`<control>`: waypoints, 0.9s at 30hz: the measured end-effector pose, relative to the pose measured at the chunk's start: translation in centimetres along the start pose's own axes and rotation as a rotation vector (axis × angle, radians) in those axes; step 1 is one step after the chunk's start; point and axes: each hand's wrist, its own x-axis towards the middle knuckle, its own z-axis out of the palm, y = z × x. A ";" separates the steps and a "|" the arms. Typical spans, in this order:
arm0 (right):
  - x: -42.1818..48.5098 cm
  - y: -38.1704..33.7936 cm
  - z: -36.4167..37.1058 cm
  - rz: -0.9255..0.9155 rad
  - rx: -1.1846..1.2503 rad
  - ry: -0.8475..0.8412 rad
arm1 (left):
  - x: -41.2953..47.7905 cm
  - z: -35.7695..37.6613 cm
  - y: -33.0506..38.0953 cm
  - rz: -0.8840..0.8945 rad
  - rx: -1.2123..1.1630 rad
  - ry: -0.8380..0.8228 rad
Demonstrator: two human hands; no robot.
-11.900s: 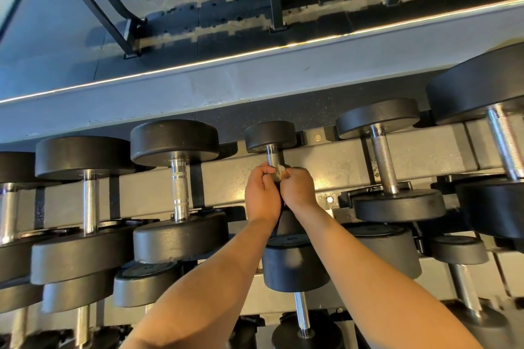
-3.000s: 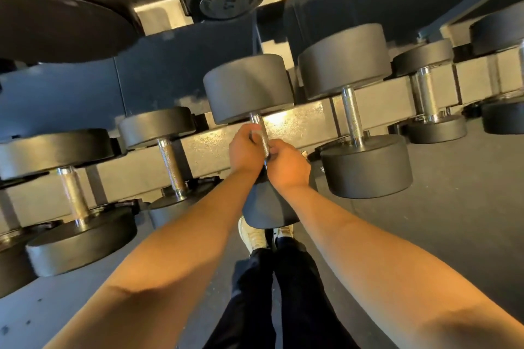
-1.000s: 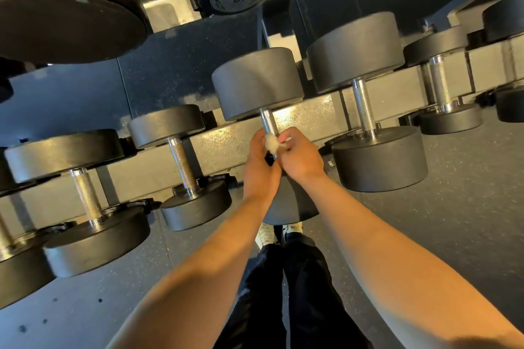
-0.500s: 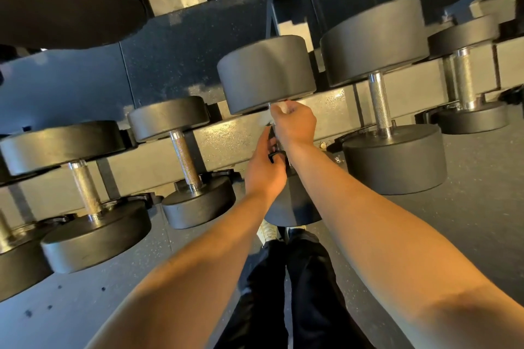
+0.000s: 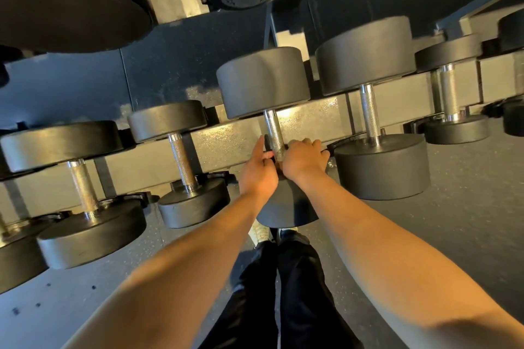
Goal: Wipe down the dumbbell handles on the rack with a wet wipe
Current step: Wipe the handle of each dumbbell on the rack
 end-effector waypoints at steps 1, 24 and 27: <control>0.1 0.1 -0.1 0.014 0.005 -0.029 | 0.1 0.0 0.2 -0.034 -0.007 -0.008; 3.9 -1.1 -1.1 0.029 0.910 -0.093 | 0.6 1.1 0.1 -0.071 -0.111 0.121; 3.4 -0.3 -1.0 -0.019 0.714 -0.147 | 0.5 1.1 0.1 -0.064 -0.103 0.124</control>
